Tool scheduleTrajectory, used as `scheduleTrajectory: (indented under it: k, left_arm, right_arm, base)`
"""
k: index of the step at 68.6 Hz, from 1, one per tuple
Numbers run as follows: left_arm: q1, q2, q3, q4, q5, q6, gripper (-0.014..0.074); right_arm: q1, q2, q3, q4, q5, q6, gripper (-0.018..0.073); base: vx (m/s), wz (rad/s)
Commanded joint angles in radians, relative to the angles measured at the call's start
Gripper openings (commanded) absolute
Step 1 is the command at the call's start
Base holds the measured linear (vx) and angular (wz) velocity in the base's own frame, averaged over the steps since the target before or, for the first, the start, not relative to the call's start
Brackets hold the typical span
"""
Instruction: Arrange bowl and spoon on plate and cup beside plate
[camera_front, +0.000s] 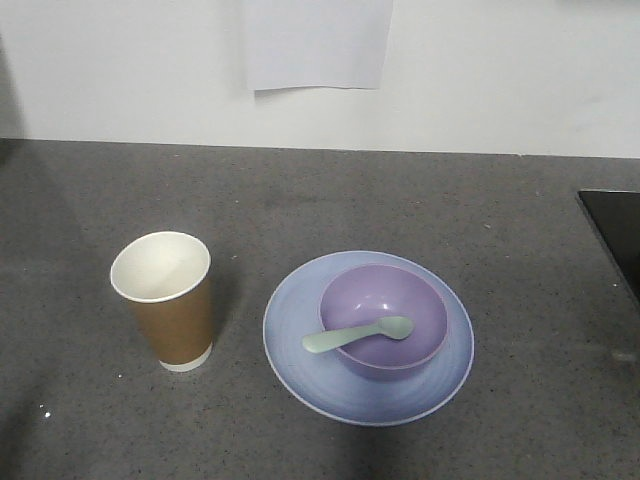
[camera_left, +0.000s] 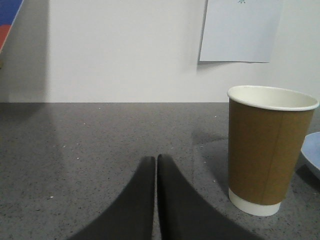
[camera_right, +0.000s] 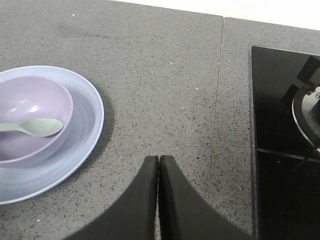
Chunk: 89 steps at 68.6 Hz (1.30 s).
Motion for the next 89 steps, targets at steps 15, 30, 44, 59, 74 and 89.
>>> scheduleTrajectory:
  k: [15, 30, 44, 59, 74, 89]
  left_arm:
    - [0.003, -0.015, -0.017, 0.0, -0.078, -0.005, -0.0006]
    - [0.003, -0.015, -0.017, 0.0, -0.078, -0.005, -0.0006]
    - [0.003, -0.015, -0.017, 0.0, -0.078, -0.005, -0.0006]
    - [0.003, -0.015, -0.017, 0.0, -0.078, -0.005, -0.0006]
    - [0.003, -0.015, -0.017, 0.0, -0.078, -0.005, -0.0006]
    - [0.003, -0.015, -0.017, 0.0, -0.078, -0.005, -0.0006]
  right_arm:
    - [-0.003, 0.004, -0.024, -0.018, -0.051, -0.004, -0.0011]
    - [-0.003, 0.004, -0.024, -0.018, -0.049, -0.004, -0.0011]
    - [-0.003, -0.047, -0.024, -0.018, -0.053, -0.012, -0.0011]
    - [-0.003, -0.13, -0.023, -0.019, -0.053, -0.028, -0.0011]
    - [-0.097, -0.231, 0.13, 0.019, -0.223, -0.088, -0.0011]
    - [-0.182, -0.369, 0.359, 0.109, -0.439, -0.125, -0.0011]
  base:
    - [0.0, 0.0]
    - [0.0, 0.0]
    - [0.0, 0.0]
    - [0.0, 0.0]
    - [0.0, 0.0]
    - [0.0, 0.0]
